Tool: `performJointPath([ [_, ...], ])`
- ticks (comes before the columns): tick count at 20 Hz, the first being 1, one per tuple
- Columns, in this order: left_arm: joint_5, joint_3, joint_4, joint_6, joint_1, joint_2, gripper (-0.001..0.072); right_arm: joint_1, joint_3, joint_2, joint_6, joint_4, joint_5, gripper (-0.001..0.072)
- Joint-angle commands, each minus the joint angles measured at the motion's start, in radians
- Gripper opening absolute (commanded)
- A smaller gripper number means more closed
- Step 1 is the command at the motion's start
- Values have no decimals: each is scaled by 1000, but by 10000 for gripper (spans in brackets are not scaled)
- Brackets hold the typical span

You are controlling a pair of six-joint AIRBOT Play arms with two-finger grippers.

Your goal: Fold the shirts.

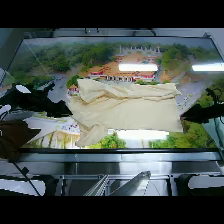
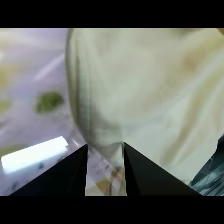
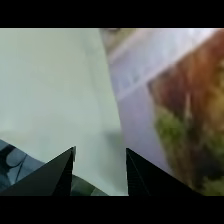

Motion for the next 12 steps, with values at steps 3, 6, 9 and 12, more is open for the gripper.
performJointPath([
  [3,13,-21,-1,3,-63,-56,238,-2,-35,0,21,0,36,365],
  [6,-7,-21,-108,61,-62,-85,237,-3,-83,0,21,-35,32,364],
  [9,-29,-21,-241,145,-44,-84,50,-9,-120,0,47,-107,27,365],
  [12,-120,-21,-243,157,-2,-83,25,-55,-120,19,47,-112,42,364],
])
